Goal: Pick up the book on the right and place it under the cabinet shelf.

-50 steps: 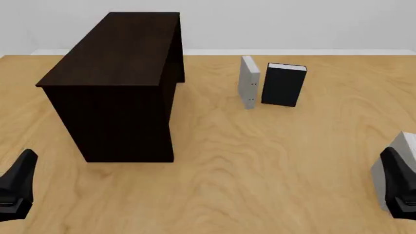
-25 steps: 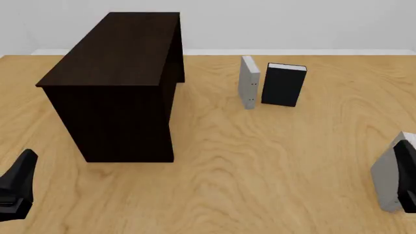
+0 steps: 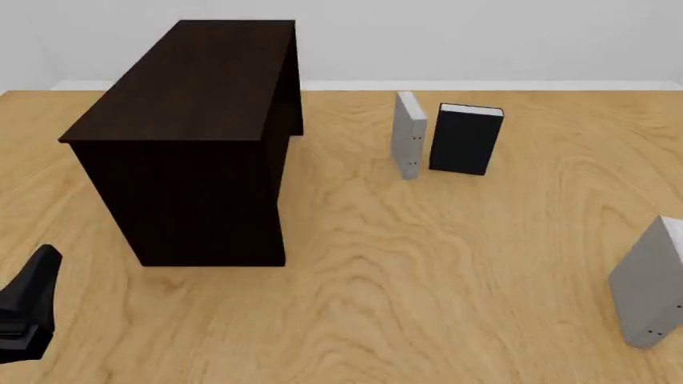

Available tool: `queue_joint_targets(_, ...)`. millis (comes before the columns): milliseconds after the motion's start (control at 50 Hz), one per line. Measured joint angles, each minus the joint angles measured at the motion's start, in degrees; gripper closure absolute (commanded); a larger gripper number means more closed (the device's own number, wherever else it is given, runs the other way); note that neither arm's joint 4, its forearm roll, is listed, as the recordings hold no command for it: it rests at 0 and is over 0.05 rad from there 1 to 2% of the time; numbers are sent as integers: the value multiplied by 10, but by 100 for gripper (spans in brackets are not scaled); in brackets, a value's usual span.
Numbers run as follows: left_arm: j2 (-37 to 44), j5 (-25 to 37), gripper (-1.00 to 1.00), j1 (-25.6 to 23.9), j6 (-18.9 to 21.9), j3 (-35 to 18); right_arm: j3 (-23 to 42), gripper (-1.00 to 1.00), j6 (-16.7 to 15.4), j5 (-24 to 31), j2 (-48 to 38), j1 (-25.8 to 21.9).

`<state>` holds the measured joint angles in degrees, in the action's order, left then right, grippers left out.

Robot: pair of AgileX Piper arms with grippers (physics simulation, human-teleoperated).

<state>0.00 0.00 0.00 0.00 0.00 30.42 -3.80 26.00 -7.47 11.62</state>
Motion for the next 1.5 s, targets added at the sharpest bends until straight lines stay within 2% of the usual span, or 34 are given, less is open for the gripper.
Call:
queue_joint_targets(240, 0, 0, -100, 0, 0, 0, 43, -100, -6, 57, -60, 43)
queue_joint_targets(560, 0, 0, -100, 0, 0, 0, 9, -100, -15, 66, -117, 71)
queue_joint_targets(880, 0, 0, -100, 0, 0, 0, -57, -100, -17, 23, -158, 88)
queue_joint_targets(1120, 0, 0, -100, 0, 0, 0, -101, -100, -16, -38, -205, 87)
queue_joint_targets(1500, 0, 0, -100, 0, 0, 0, -126, -100, -23, -127, -301, 86)
